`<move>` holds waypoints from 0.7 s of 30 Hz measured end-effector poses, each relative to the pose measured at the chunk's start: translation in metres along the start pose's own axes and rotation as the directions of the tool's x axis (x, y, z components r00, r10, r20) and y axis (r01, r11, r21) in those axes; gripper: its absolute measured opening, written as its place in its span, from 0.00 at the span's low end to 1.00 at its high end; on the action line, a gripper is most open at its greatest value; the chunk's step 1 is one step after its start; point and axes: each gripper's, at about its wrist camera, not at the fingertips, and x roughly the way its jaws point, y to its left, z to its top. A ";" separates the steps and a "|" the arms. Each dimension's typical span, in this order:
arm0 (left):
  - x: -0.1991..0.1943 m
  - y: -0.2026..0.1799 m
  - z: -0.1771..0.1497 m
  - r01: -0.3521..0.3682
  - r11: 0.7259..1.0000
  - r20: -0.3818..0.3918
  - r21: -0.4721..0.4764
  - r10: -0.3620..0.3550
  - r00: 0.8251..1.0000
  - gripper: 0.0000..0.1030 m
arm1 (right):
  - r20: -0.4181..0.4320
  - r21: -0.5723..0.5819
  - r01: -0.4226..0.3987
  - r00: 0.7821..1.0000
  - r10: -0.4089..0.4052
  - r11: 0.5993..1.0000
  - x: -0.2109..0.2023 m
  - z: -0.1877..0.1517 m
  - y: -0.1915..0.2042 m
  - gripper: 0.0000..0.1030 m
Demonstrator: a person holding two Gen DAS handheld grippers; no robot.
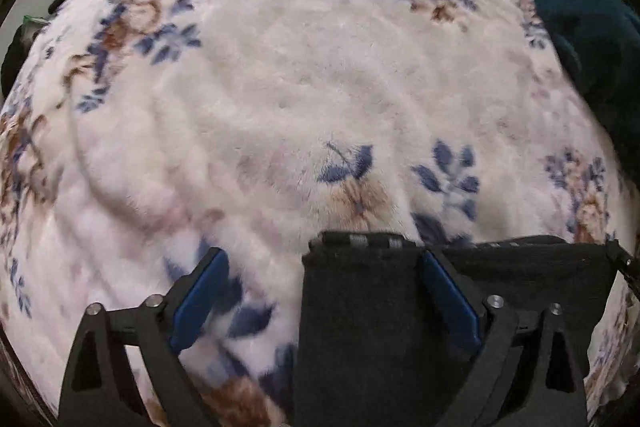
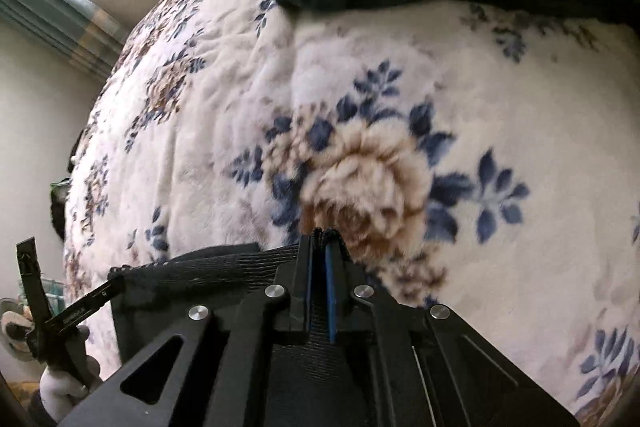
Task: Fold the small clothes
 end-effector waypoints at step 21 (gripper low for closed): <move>-0.075 0.053 -0.159 -0.004 0.982 -0.073 -0.187 -0.009 0.997 1.00 | -0.312 0.433 -0.009 0.937 0.159 0.901 -0.036 -0.149 -0.092 0.07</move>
